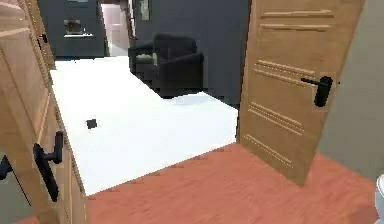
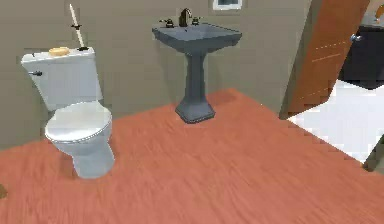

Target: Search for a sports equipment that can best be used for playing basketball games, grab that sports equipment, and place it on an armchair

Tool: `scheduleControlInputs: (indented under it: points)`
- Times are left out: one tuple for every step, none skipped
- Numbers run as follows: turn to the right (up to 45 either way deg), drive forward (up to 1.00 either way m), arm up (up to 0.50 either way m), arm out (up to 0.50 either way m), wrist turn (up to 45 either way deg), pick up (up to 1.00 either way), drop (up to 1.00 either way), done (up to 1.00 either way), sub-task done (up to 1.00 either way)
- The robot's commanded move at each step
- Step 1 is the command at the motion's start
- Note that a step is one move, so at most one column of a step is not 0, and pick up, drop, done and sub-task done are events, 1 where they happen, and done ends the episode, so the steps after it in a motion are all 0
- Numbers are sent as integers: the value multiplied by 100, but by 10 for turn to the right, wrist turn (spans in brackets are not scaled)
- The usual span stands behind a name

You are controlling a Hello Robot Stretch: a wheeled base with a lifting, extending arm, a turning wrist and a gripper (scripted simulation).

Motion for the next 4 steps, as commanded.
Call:
scheduleControlInputs:
  points:
    - [-450, 0, 0, 0, 0, 0, 0, 0, 0]
    - [-450, 0, 0, 0, 0, 0, 0, 0, 0]
    - [-270, 0, 0, 0, 0, 0, 0, 0, 0]
    - [0, 30, 0, 0, 0, 0, 0, 0, 0]
